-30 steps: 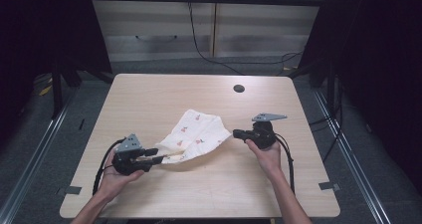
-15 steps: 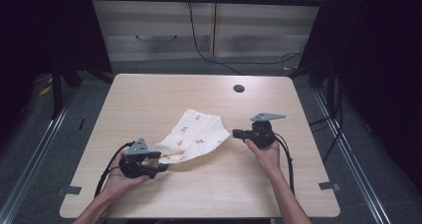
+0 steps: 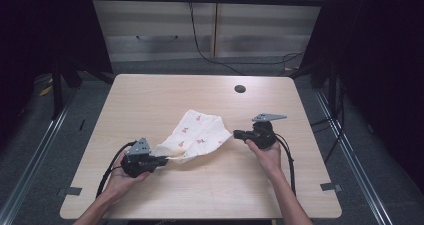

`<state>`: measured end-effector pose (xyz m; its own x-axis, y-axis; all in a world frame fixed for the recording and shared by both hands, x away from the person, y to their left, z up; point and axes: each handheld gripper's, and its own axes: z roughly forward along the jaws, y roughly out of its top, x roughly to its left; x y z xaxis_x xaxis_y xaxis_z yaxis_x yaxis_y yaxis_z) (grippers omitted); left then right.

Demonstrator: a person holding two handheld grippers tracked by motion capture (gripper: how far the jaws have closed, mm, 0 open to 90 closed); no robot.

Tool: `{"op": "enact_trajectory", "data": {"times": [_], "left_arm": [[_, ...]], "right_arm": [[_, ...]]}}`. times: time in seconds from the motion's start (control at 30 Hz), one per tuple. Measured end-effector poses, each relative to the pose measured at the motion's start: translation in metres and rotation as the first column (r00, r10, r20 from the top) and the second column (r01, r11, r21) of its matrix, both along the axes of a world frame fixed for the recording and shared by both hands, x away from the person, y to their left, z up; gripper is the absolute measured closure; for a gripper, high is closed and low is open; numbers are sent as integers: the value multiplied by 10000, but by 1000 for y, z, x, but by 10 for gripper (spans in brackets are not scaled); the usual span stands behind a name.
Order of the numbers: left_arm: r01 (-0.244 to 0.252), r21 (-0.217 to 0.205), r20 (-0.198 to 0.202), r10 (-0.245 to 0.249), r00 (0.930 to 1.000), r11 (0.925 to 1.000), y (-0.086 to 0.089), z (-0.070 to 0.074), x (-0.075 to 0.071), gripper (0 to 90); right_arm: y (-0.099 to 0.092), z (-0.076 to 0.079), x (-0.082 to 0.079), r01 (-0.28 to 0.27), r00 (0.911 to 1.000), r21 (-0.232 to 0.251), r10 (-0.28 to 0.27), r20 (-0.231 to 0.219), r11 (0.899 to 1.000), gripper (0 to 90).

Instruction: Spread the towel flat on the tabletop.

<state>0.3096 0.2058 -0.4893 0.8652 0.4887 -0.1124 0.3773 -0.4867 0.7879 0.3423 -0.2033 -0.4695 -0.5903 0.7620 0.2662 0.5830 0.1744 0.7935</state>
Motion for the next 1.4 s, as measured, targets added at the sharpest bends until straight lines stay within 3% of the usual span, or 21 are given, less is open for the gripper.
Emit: {"op": "enact_trajectory", "data": {"times": [0.13,0.43,0.67,1.0,1.17,1.4], "left_arm": [[-231,-343,-19,231,9997,9991,4,5,2,866],[-402,-1114,345,443,9984,9930,11,25,1,868],[-868,-1397,483,943,9944,9864,19,39,11,871],[-1013,-1758,728,1156,9906,9792,19,64,20,871],[-1268,-1894,815,1442,9862,9737,22,79,27,871],[-1768,-2023,1088,2015,9734,9632,26,103,45,872]], "right_arm": [[0,5,-2,-4,9999,108,3,163,9999,884],[-3,17,-7,-45,9986,301,30,524,9995,884],[-7,29,-7,21,9967,331,-48,813,9994,884],[-5,66,-5,-72,9872,507,-10,1592,9987,884],[-1,80,-6,-213,9823,570,103,1869,9981,884],[-6,105,1,-86,9750,758,-85,2219,9971,885]]}}
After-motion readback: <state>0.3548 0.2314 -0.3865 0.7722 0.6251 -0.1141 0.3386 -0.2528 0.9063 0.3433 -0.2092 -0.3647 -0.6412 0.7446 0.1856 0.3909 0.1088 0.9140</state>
